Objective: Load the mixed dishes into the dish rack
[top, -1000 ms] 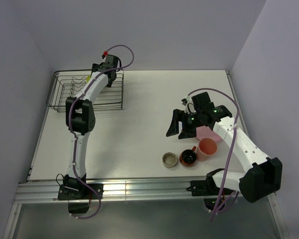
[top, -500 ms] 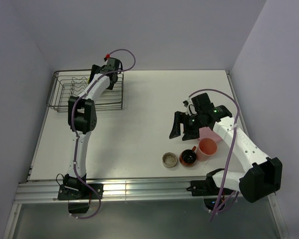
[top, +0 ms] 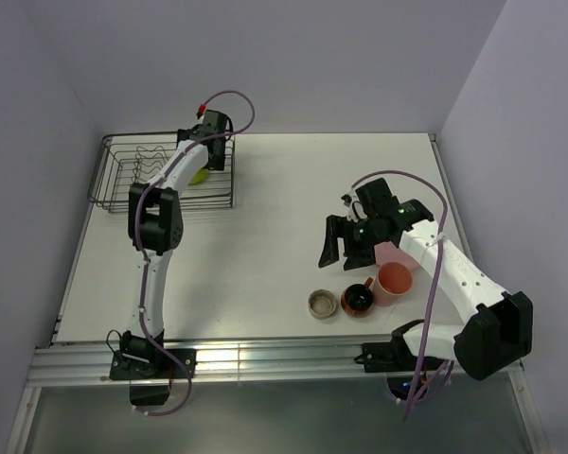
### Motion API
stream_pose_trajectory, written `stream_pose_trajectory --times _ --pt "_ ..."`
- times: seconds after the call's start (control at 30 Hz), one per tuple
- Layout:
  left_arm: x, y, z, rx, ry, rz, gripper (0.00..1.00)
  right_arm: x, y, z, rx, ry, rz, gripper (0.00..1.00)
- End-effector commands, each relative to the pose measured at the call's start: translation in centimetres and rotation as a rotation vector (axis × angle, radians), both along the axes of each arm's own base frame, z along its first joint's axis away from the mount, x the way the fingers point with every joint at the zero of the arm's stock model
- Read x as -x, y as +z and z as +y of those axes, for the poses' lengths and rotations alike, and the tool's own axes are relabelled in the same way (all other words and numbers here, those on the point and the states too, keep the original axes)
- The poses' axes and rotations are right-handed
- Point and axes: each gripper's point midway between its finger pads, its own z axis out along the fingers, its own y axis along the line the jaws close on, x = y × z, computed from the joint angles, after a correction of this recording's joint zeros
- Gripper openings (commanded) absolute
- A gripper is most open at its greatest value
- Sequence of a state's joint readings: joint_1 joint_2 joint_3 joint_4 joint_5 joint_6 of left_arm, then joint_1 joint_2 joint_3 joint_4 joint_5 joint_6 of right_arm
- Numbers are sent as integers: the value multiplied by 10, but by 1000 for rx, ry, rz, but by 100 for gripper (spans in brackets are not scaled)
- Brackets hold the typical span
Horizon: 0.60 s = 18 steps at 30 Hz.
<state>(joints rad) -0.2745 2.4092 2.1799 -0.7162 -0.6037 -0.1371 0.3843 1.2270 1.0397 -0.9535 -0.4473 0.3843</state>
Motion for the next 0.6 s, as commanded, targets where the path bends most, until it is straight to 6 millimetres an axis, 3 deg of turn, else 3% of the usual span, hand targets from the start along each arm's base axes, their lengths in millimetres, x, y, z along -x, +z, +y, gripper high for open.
stream_pose_trajectory --times 0.0,0.07,0.13,0.17,0.2,0.27,0.4,0.53,0.57 --pt "9 39 -34 245 -13 -69 99 -3 2 2 32 4 -16 81" --pt "15 41 -42 316 -4 -77 99 -5 -4 -6 111 1 -15 81" --pt "24 57 -50 405 12 -132 99 -4 -10 -17 184 -12 -8 81" --pt "29 82 -54 459 5 -180 99 -6 -15 -25 237 -23 -11 81" --pt "35 81 -57 512 45 -197 99 -6 -18 -30 263 -29 -6 80" --pt "43 101 -59 564 71 -251 99 0 -29 -39 318 -35 23 79" --pt "71 163 -52 687 161 -399 99 12 -38 -43 345 -46 53 65" --pt "95 194 -66 844 137 -424 97 23 -46 -31 326 -3 50 63" --pt "102 202 -72 886 113 -421 92 24 -48 -29 329 6 51 62"
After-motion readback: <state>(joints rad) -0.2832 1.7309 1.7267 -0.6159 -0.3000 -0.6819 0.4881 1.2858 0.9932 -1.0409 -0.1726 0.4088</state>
